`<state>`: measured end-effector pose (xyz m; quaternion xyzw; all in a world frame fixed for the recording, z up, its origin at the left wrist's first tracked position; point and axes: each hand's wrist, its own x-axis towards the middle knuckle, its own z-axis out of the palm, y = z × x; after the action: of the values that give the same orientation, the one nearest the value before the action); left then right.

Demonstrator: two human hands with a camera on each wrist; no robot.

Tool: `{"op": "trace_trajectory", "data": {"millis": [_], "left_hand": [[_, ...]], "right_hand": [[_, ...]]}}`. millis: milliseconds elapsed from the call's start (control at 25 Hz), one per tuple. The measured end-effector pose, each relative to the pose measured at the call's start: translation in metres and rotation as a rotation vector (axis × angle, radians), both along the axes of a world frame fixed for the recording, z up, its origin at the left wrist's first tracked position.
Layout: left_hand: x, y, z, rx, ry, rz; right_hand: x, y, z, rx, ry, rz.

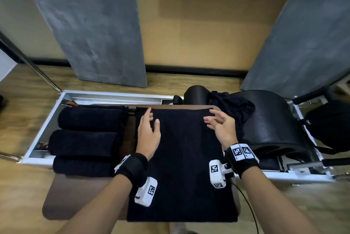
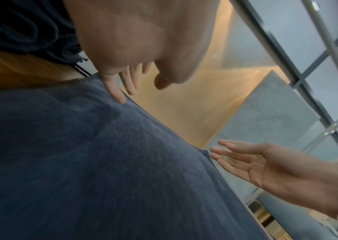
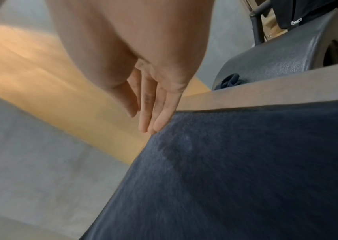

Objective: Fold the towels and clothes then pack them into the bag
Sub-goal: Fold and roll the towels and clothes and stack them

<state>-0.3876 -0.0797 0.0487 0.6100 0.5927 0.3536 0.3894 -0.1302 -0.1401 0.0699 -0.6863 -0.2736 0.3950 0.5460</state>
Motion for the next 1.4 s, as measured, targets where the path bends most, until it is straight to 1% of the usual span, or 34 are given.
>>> {"op": "trace_trajectory", "data": {"millis": [80,200,320,400,480,560,600,720,840,920,960,1080,1160,1320,1400], "left_hand": [[-0.016,-0.030,-0.001,0.052,0.074,-0.037],[-0.048,-0.079,-0.005,0.077,0.179,-0.131],[-0.082,-0.132,-0.006,0.081,0.246,-0.099],[-0.102,-0.162,-0.008,0.052,0.272,-0.101],[-0.121,-0.185,-0.008,-0.015,0.329,-0.134],[-0.135,-0.202,-0.009,-0.034,0.373,-0.174],[-0.140,-0.210,-0.008,-0.014,0.407,-0.196],[-0.145,-0.224,-0.005,0.073,0.581,-0.260],[-0.142,-0.228,-0.001,0.121,0.663,-0.280],[-0.140,-0.230,0.000,0.150,0.675,-0.271],[-0.138,-0.230,0.003,0.166,0.656,-0.250],[-0.125,-0.217,0.020,0.211,0.535,-0.156],[-0.107,-0.195,0.039,0.231,0.445,-0.127],[-0.057,-0.126,0.074,0.238,0.287,-0.080],[-0.034,-0.093,0.082,0.178,0.185,-0.090]], "right_hand": [[-0.016,-0.031,0.004,-0.013,-0.023,0.044],[-0.042,-0.079,0.005,-0.059,-0.078,0.113],[-0.062,-0.138,0.000,-0.133,-0.144,0.130],[-0.067,-0.178,-0.008,-0.210,-0.238,0.131],[-0.068,-0.212,-0.017,-0.281,-0.319,0.120],[-0.068,-0.237,-0.024,-0.345,-0.372,0.096],[-0.068,-0.245,-0.027,-0.367,-0.397,0.075],[-0.070,-0.261,-0.032,-0.415,-0.500,0.006],[-0.070,-0.265,-0.033,-0.434,-0.524,0.014],[-0.070,-0.264,-0.028,-0.442,-0.514,0.039],[-0.070,-0.261,-0.023,-0.433,-0.508,0.052],[-0.069,-0.238,0.003,-0.339,-0.452,0.079],[-0.069,-0.207,0.026,-0.239,-0.385,0.106],[-0.071,-0.124,0.070,-0.072,-0.280,0.170],[-0.071,-0.088,0.083,-0.025,-0.205,0.188]]}}
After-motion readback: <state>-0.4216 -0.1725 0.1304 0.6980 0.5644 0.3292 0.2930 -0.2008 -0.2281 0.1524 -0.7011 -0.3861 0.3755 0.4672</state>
